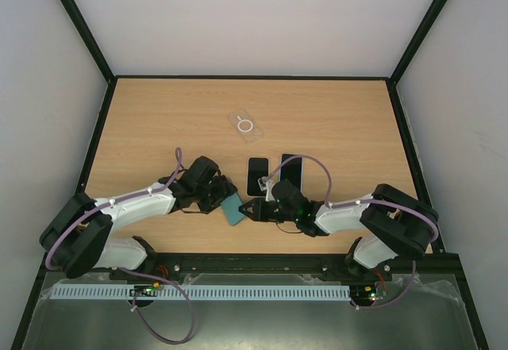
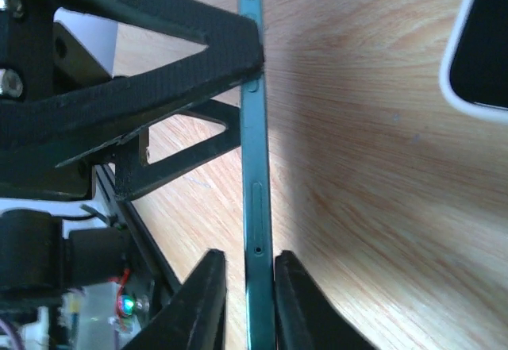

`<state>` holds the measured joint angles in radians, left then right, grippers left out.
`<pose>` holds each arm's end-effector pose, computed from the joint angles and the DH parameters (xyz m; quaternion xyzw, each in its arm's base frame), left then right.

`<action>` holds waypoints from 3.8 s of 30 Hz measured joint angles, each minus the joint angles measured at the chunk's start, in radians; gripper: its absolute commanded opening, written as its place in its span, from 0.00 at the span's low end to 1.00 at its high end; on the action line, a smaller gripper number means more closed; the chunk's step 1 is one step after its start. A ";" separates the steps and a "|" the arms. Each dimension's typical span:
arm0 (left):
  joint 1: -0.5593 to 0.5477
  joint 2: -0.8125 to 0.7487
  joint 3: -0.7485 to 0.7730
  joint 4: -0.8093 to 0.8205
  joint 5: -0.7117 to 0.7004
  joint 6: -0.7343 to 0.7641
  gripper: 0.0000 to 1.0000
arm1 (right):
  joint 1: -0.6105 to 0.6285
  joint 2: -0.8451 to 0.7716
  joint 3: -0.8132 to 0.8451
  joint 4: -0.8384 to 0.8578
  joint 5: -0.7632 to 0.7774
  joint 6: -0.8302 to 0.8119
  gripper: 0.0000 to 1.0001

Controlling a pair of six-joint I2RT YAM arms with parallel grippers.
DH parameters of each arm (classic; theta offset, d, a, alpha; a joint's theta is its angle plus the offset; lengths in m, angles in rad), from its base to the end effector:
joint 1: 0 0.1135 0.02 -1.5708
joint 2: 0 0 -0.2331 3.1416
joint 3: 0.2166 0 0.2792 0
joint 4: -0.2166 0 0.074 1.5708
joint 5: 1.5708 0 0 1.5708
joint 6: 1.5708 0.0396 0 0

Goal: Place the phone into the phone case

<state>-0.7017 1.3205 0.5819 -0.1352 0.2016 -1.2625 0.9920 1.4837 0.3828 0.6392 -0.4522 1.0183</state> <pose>0.2062 -0.1847 0.1136 -0.2258 0.9081 -0.3351 0.1100 0.1359 0.2395 0.0809 -0.1071 0.8300 0.5354 0.1141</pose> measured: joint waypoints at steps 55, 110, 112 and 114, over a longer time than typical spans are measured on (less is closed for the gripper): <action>0.518 -0.196 -0.124 -0.141 0.251 0.312 0.78 | 0.379 0.400 0.821 -1.052 0.757 -0.296 0.26; 0.546 -0.309 -0.137 -0.045 0.359 0.475 0.85 | -0.364 0.836 1.366 -0.969 0.449 -0.856 0.88; 0.546 -0.314 -0.137 -0.046 0.359 0.477 0.85 | -0.364 0.836 1.365 -0.970 0.450 -0.857 0.83; 0.546 -0.321 -0.136 -0.046 0.359 0.481 0.85 | -0.364 0.835 1.364 -0.968 0.450 -0.856 0.78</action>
<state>-0.1562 0.9997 0.4461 -0.1814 0.5606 -0.7815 0.6285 2.3188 1.7466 -0.3290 -0.0025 0.1619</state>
